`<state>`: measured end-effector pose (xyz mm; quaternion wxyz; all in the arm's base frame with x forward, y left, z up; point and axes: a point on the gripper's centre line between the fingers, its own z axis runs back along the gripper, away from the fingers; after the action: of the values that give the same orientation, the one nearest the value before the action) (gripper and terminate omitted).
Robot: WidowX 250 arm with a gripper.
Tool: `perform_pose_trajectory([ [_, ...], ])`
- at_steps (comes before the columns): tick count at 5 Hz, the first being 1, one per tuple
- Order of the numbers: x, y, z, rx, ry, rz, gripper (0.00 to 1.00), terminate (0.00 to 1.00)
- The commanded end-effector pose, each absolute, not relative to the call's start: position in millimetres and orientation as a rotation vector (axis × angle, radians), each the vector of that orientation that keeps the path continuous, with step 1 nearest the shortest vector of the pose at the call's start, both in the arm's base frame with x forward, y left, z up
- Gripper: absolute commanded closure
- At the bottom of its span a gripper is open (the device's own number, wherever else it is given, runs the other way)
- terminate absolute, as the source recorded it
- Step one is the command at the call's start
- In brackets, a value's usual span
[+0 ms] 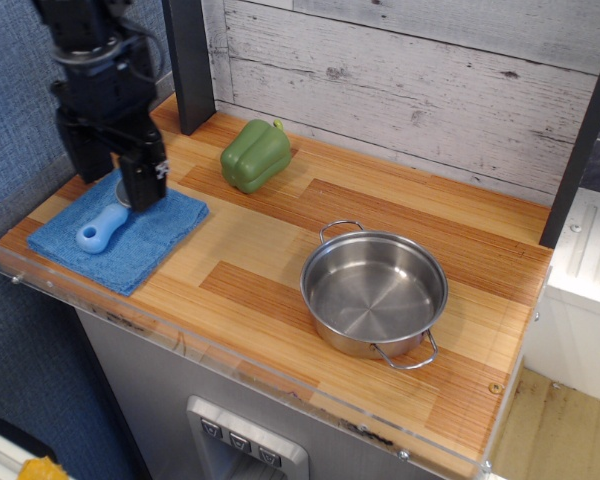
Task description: Place the blue spoon behind the pot
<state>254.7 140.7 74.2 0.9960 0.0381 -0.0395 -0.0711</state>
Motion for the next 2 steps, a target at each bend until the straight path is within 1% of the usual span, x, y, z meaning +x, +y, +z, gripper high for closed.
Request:
perform_pose_trajectory([
  [1, 249.3, 175.8, 62.0, 0.117, -0.055, 0.045, 0.0, 0.0],
  [2, 250.6, 178.8, 57.2, 0.13, -0.039, 0.097, 0.0, 0.0],
])
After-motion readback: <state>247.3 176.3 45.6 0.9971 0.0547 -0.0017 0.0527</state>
